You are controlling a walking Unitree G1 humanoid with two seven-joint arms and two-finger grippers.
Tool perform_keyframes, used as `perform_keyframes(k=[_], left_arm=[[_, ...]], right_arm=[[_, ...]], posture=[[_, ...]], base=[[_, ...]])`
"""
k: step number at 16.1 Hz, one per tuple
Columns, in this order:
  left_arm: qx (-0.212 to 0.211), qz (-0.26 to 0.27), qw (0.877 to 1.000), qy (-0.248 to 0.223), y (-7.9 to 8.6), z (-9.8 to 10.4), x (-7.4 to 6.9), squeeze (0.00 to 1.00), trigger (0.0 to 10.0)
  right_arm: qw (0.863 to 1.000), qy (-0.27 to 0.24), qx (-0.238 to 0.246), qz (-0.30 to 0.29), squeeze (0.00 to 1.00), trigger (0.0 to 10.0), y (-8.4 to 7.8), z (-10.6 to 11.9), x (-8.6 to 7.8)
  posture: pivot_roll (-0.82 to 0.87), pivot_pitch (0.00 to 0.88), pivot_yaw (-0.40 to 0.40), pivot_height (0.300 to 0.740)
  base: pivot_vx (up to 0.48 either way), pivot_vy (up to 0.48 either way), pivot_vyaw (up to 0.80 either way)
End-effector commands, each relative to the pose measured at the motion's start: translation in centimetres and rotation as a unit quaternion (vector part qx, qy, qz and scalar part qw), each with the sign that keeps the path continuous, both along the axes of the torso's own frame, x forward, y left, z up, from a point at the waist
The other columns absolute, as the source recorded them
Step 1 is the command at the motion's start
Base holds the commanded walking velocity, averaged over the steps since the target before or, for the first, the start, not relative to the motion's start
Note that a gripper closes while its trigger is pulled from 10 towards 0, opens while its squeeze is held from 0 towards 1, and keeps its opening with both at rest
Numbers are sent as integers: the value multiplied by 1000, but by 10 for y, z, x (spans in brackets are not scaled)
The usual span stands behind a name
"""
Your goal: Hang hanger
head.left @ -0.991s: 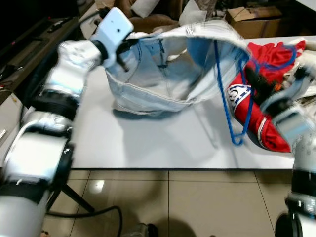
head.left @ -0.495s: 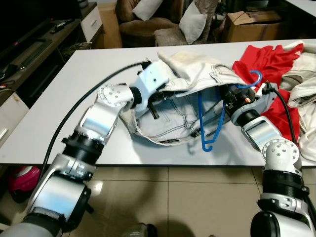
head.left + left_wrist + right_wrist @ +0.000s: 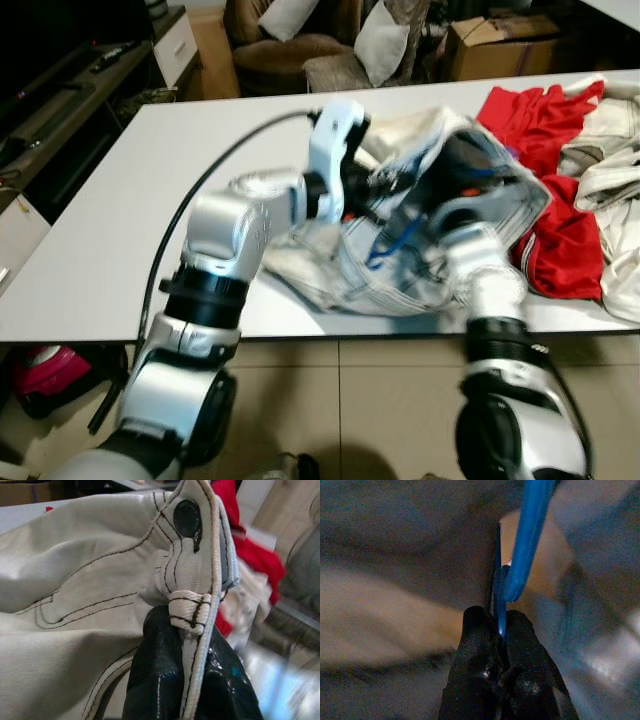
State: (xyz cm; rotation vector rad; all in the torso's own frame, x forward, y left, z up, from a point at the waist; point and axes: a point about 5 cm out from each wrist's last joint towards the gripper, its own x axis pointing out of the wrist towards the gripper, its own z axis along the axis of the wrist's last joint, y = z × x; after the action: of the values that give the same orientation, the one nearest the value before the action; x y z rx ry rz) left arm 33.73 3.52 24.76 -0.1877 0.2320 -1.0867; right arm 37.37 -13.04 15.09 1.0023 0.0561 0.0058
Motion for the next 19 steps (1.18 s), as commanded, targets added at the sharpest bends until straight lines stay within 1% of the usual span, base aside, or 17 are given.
perform_keyframes(k=[1,2,3,5,6,7,9,10,12,13,14,15,16,17,18,19], left_arm=[[-24,-2,1000,-13,-3,17,-3,0,0],[-40,3,999,-9,-6,23,-3,0,0],[-61,6,998,0,-8,30,-3,0,0],[-92,13,996,5,-11,47,-1,0,0],[-101,15,995,10,-11,51,-1,0,0],[-126,36,991,17,-7,65,6,0,0],[-134,59,989,15,-2,73,14,0,0],[-142,82,986,14,4,80,21,0,0],[-152,131,980,-1,17,94,37,0,0],[-155,163,974,-15,26,103,47,0,0],[-157,185,970,-24,33,109,53,0,0],[-156,196,968,-29,36,110,56,0,0],[-140,237,960,-47,49,112,66,0,0],[-135,249,958,-53,54,112,69,0,0],[-121,276,952,-60,62,109,74,0,0],[-98,304,945,-70,70,103,80,0,0]], right_arm=[[1000,4,-23,11,0,10000,18,5,5],[999,19,-43,4,0,10000,22,2,6],[998,41,-48,-4,0,10000,24,-4,6],[992,96,-77,-37,0,10000,20,-21,3],[990,107,-80,-43,0,10000,19,-25,2],[984,143,-83,-60,0,10000,13,-38,-2],[983,153,-82,-61,0,10000,11,-42,-4],[981,162,-89,-58,0,10000,10,-45,-6],[980,172,-98,-30,0,10000,12,-50,-10],[980,172,-99,-23,0,10000,10,-50,-14],[981,165,-99,-11,0,10000,10,-47,-17],[982,161,-96,-6,0,10000,10,-45,-18],[985,143,-92,21,0,10000,9,-32,-25],[986,137,-93,30,0,10000,8,-28,-28],[988,119,-89,49,0,10000,9,-16,-35],[989,96,-91,64,0,10000,7,-1,-43]], posture=[[-75,0,152,740],[-72,0,151,740],[-71,0,149,740],[-72,0,149,740],[-74,0,151,740],[-77,0,154,740],[-81,0,159,740],[-88,0,164,740],[-94,0,171,740],[-94,0,171,740],[-100,0,176,740],[-100,0,176,740],[-108,0,185,740],[-108,0,185,740],[-113,0,189,740],[-122,0,196,740]], base=[[0,0,0],[0,0,0],[0,0,0],[0,0,0],[0,0,0],[0,0,0],[0,0,0],[0,0,0],[0,0,0],[0,0,0],[0,0,0],[0,0,0],[0,0,0],[0,0,0],[0,0,0],[0,0,0]])
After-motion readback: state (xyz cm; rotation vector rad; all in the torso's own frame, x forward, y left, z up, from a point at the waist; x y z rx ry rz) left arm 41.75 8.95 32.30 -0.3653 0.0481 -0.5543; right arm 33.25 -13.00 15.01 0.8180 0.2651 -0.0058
